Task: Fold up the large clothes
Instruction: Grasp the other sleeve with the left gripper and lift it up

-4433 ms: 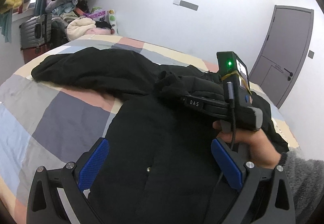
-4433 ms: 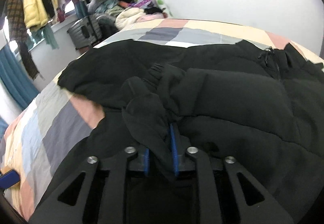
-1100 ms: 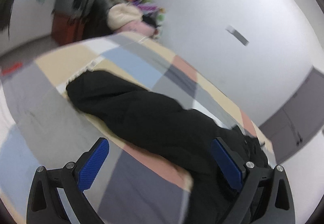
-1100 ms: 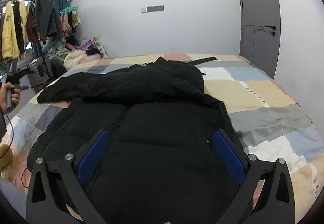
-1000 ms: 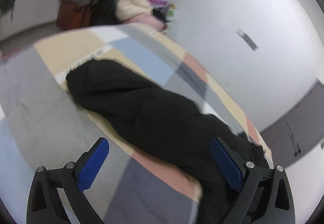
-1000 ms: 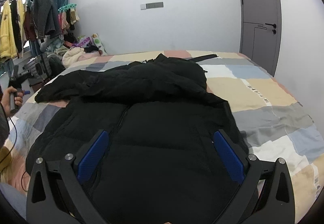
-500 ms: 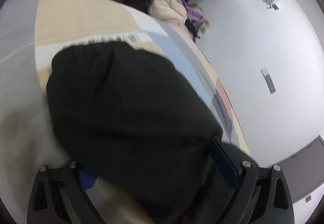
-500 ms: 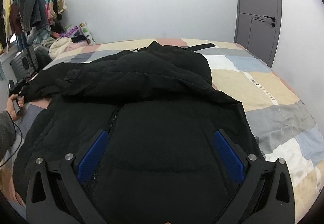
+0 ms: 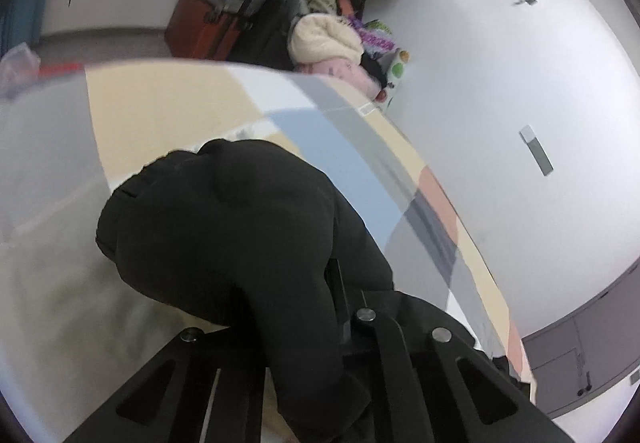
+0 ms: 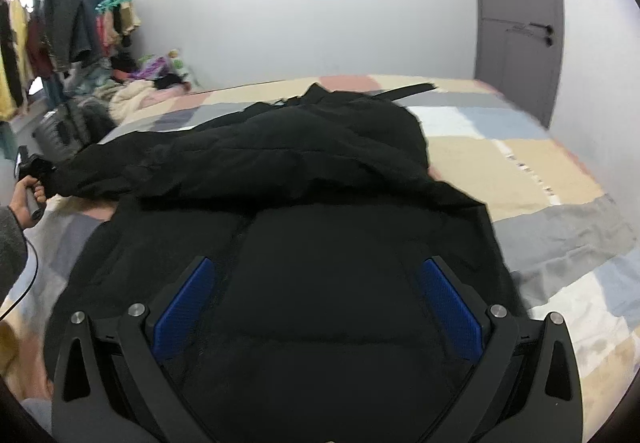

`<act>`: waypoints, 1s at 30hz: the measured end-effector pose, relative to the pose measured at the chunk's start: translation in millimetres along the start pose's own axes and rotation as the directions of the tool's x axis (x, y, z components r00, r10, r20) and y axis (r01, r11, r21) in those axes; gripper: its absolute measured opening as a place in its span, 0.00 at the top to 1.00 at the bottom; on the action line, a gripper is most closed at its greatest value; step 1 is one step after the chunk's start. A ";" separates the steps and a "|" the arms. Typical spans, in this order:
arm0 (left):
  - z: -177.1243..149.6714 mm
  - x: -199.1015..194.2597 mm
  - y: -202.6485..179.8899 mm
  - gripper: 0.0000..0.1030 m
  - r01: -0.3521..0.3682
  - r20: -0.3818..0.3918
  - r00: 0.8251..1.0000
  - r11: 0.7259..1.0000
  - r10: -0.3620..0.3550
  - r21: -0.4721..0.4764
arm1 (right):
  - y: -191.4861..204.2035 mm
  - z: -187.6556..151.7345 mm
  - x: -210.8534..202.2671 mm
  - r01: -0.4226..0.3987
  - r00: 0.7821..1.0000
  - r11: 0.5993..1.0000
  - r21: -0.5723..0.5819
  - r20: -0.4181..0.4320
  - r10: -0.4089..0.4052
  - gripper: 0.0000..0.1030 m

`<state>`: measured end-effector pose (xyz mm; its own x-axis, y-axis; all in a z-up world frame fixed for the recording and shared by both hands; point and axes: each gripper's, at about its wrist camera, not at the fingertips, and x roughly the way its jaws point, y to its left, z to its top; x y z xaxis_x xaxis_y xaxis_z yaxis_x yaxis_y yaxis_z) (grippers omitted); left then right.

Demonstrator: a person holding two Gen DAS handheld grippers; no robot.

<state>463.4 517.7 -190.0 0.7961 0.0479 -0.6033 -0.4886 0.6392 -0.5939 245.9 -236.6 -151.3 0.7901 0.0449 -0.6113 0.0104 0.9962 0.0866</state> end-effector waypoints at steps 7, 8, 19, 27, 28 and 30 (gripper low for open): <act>8.3 -85.6 -75.9 0.92 -0.024 0.077 0.997 0.985 0.011 0.171 | -3.0 -3.4 -27.3 -0.051 0.997 0.998 -0.027 0.052 0.052 0.00; 8.7 -95.8 -91.3 0.92 -0.031 0.098 0.995 0.980 0.012 0.198 | -4.1 -4.0 -30.7 -0.053 0.997 0.998 -0.032 0.058 0.054 0.00; -45.9 -204.3 -263.4 0.92 -0.058 0.248 0.967 0.888 -0.064 0.456 | -37.9 -16.6 -60.6 -0.110 0.990 0.994 -0.020 0.091 0.111 0.00; -140.2 -236.2 -371.4 0.92 -0.131 0.266 0.961 0.733 -0.071 0.668 | -63.9 -12.6 -67.0 -0.094 0.986 0.996 0.008 0.136 0.092 0.00; -153.2 -237.8 -383.7 0.92 -0.129 0.264 0.961 0.715 -0.080 0.688 | -66.8 -11.4 -64.8 -0.102 0.986 0.995 0.013 0.132 0.099 0.00; -179.6 -238.7 -407.0 0.92 -0.126 0.251 0.964 0.675 -0.091 0.727 | -72.3 -9.3 -62.9 -0.103 0.985 0.995 0.013 0.137 0.100 0.00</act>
<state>408.1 108.3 100.1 0.9015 0.1807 -0.3933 -0.1704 0.9835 0.0613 189.7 -310.7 -126.4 0.8638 0.1336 -0.4859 -0.0628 0.9852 0.1594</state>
